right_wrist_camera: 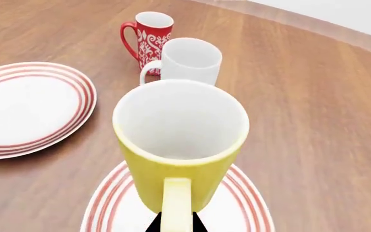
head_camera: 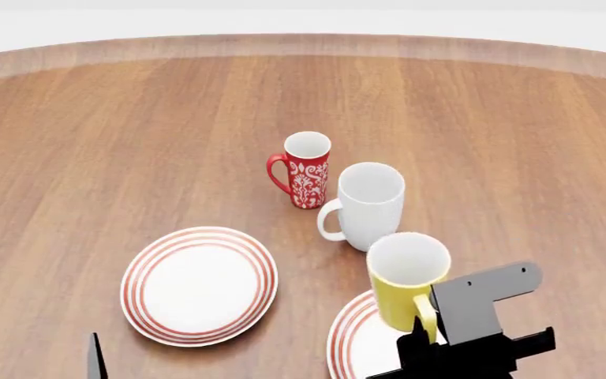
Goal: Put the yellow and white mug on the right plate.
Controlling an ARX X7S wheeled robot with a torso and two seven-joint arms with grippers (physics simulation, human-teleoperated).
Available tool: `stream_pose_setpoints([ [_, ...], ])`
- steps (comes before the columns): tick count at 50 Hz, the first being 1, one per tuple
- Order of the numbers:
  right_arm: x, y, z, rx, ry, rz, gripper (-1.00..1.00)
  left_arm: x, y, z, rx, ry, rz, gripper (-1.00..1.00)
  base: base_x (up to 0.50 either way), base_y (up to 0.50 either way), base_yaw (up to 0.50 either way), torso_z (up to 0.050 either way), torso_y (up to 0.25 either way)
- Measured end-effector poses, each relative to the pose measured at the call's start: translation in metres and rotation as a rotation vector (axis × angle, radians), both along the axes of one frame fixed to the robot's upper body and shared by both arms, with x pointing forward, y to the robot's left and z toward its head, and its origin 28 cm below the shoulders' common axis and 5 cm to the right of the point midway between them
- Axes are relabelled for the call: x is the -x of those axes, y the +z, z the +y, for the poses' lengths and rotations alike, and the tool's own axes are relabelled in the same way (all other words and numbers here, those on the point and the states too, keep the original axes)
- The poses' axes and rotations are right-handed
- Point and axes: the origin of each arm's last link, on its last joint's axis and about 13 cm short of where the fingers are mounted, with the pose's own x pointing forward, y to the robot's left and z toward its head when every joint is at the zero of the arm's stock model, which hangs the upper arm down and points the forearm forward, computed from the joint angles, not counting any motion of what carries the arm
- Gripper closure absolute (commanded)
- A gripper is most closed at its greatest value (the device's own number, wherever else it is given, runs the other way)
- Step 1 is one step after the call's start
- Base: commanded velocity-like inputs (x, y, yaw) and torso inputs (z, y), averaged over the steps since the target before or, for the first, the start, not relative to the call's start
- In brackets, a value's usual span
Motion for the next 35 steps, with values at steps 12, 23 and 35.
stream_pose_setpoints([
  [12,0.003,-0.008,0.000,0.005,0.001,0.022,1.00,0.000,0.000,0.000,-0.001,-0.001,0.001,-1.00,0.00,0.00,0.00,0.000,0.000],
  [23,0.003,-0.013,0.000,0.011,0.003,0.038,1.00,0.000,-0.001,0.000,-0.001,0.000,0.002,-1.00,0.00,0.00,0.00,0.000,0.001],
  [35,0.001,-0.016,0.000,0.020,-0.003,0.045,1.00,-0.001,-0.001,0.000,0.000,0.002,0.003,-1.00,0.00,0.00,0.00,0.000,0.000],
])
